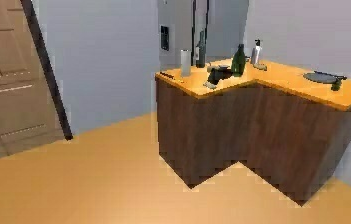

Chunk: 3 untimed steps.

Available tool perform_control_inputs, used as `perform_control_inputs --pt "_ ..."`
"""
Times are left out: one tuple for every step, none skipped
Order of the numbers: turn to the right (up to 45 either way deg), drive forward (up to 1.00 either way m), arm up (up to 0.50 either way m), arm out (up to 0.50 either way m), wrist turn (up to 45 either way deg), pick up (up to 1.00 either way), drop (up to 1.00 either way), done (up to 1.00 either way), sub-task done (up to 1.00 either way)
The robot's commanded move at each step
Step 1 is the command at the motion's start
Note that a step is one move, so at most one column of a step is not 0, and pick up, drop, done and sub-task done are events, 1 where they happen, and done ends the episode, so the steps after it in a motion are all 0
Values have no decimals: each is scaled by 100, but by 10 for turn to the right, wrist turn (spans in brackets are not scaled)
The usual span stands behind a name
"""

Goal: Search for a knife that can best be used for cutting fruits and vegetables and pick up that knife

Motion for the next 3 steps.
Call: perform_control_inputs --pt "0 65 0 0 0 0 0 0 0" --pt "-450 0 0 0 0 0 0 0 0" --pt "-390 0 0 0 0 0 0 0 0"
